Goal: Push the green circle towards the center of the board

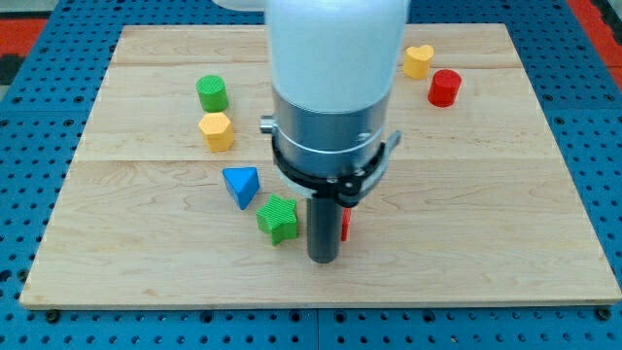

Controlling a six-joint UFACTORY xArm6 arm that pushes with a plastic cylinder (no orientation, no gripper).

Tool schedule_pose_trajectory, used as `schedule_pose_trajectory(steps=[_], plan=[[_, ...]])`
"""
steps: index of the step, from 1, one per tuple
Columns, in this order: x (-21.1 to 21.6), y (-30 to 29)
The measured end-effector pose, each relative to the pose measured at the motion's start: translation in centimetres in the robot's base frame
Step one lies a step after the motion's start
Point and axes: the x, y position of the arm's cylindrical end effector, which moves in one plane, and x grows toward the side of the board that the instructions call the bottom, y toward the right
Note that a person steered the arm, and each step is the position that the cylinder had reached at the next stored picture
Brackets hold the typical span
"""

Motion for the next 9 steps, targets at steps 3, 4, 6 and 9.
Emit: schedule_pose_trajectory(steps=[3,4,6,9], plan=[[-2.0,2.7],[-2.3,5.2],[-0.6,12.9],[2.6,21.8]])
